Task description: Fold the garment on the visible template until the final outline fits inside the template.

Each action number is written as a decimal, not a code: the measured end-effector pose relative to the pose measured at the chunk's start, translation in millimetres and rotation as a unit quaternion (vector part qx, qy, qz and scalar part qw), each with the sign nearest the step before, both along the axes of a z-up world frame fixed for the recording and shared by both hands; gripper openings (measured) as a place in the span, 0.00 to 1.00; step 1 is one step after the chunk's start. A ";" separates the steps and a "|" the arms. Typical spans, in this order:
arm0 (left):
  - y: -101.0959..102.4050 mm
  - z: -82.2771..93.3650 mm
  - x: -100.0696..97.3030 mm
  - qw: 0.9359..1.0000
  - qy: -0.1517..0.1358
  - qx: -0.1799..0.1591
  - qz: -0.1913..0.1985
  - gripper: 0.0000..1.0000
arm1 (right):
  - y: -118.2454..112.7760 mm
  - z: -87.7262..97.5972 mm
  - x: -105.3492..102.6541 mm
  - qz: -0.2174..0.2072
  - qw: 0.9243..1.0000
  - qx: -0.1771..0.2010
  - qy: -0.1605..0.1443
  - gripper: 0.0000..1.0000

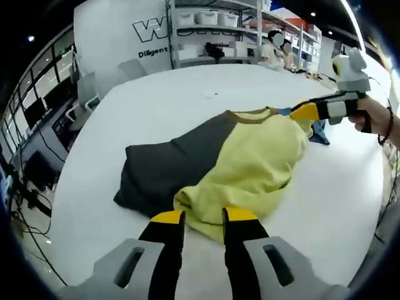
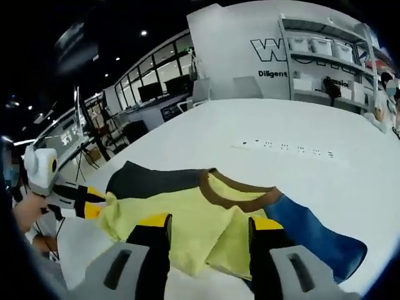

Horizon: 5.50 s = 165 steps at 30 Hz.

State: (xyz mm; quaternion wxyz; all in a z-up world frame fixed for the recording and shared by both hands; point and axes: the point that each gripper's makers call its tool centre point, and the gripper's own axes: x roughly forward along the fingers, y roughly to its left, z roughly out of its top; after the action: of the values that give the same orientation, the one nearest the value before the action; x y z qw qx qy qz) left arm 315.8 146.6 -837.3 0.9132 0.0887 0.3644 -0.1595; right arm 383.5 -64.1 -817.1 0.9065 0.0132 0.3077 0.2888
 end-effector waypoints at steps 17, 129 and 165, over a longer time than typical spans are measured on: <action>-32.4 2.7 -24.5 0.996 -0.015 -0.003 -0.085 0.42 | 4.5 -12.6 -43.8 0.023 0.999 0.011 0.022 0.42; -55.2 -3.8 -218.4 0.937 0.172 0.033 -0.301 0.02 | -59.8 -33.5 -255.7 0.097 0.975 -0.110 0.166 0.00; -22.4 -33.1 -217.4 0.941 0.207 0.102 -0.246 0.02 | -73.2 -42.9 -250.0 0.005 0.980 -0.065 0.187 0.14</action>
State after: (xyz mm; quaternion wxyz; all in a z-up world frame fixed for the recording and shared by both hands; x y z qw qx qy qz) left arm 98.4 124.2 -870.4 0.7360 0.2330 0.5265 -0.3562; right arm 133.4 -137.4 -859.9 0.8307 0.0066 0.4896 0.2649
